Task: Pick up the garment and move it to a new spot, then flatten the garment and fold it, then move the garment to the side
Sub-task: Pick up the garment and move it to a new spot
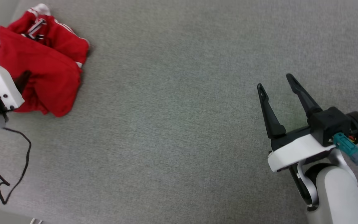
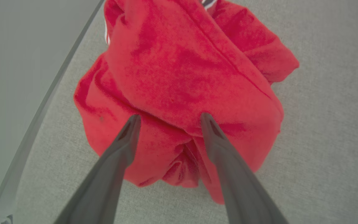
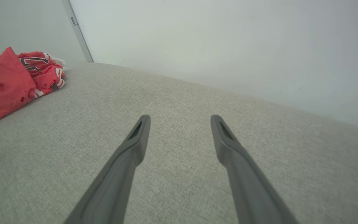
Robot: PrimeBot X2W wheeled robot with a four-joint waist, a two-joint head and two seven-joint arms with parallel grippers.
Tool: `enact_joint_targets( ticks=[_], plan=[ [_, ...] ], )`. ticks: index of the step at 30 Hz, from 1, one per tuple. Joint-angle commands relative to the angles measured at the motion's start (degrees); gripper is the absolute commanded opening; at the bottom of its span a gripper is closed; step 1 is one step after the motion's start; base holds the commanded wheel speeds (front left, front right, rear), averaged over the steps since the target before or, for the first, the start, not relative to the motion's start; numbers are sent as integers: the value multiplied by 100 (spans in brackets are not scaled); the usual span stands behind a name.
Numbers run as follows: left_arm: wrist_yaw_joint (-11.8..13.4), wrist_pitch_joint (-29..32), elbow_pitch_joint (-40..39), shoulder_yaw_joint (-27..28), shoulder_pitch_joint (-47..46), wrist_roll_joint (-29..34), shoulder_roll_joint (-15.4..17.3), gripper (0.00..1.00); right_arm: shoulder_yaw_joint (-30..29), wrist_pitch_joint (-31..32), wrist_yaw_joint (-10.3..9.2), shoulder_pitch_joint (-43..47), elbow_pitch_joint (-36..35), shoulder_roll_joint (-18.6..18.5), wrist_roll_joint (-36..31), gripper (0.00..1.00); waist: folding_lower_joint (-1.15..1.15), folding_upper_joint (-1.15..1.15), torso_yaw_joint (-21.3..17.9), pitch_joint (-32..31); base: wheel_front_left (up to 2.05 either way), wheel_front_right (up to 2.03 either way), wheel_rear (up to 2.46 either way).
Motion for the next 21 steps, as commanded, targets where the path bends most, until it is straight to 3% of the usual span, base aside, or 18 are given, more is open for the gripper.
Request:
enact_joint_targets(
  ticks=[1,11,12,13,14,15,21],
  plan=[
    [2,147,121,-52,71,-209,46,100,24,8,-2,-154,-54,-8,-43,100,-2,0,-145,263,0,0,0],
    [2,278,926,-177,-1,-858,-110,100,101,104,-2,-371,-126,-7,-125,100,-2,0,-208,594,0,0,0],
    [2,310,977,-198,-12,-901,-149,49,100,104,-2,-373,-115,-7,-129,100,-2,0,-208,586,0,0,0],
    [2,344,1029,-229,-27,-943,-177,19,101,105,-2,-371,-101,-7,-126,100,-2,0,-207,568,0,0,0],
    [2,344,1029,-229,-27,-943,-177,19,101,105,-2,-371,-101,-7,-126,100,-2,0,-207,568,0,0,0],
    [2,333,1061,-251,-47,-972,-189,0,96,104,-2,-360,-83,-7,-120,100,-2,0,-204,543,0,0,0],
    [3,-414,1139,-279,-351,-849,18,0,79,55,-2,-291,0,-7,-21,100,-2,0,-175,272,0,0,0]
  ],
)
